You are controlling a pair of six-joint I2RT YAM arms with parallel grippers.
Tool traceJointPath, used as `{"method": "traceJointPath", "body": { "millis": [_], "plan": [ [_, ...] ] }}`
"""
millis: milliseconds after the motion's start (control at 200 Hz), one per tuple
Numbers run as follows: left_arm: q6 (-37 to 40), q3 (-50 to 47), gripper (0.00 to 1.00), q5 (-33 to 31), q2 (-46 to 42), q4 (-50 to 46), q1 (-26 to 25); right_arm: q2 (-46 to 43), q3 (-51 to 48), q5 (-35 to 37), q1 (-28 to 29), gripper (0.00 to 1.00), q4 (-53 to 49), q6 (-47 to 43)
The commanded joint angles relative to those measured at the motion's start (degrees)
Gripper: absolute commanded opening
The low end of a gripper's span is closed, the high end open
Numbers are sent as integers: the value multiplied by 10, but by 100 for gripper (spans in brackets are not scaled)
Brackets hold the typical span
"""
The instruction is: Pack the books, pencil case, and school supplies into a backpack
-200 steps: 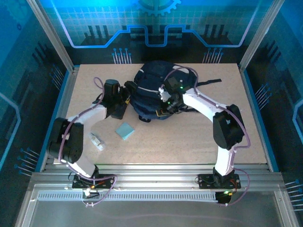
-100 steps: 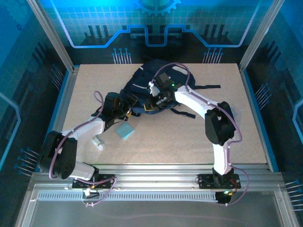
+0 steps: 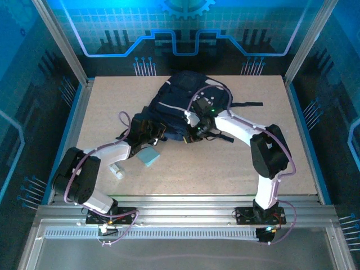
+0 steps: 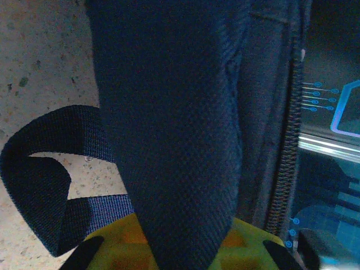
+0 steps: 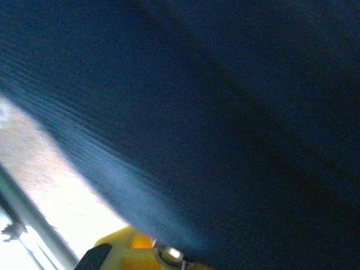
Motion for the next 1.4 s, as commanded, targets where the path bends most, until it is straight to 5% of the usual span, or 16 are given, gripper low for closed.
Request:
{"method": "traceJointPath", "body": {
  "millis": [0, 420, 705, 961, 1031, 1281, 1396],
  "plan": [
    [29, 4, 0, -18, -46, -5, 16, -27, -46, 121, -37, 0, -101, -58],
    [67, 24, 0, -12, -118, -113, 18, 25, 43, 468, -155, 0, -74, -90],
    [32, -13, 0, -1, -133, -91, 15, 7, 32, 365, -150, 0, -61, -79],
    [54, -16, 0, -16, -150, -106, 15, 41, 23, 595, -162, 0, -129, -29],
    [57, -8, 0, -5, -145, -104, 13, 33, 20, 566, -155, 0, -122, -36],
    [28, -12, 0, -2, -128, -50, -29, -107, -57, 178, -126, 52, -33, 12],
    [25, -12, 0, -21, -119, -40, -65, -191, -108, 109, -135, 69, -3, 38]
  ]
}}
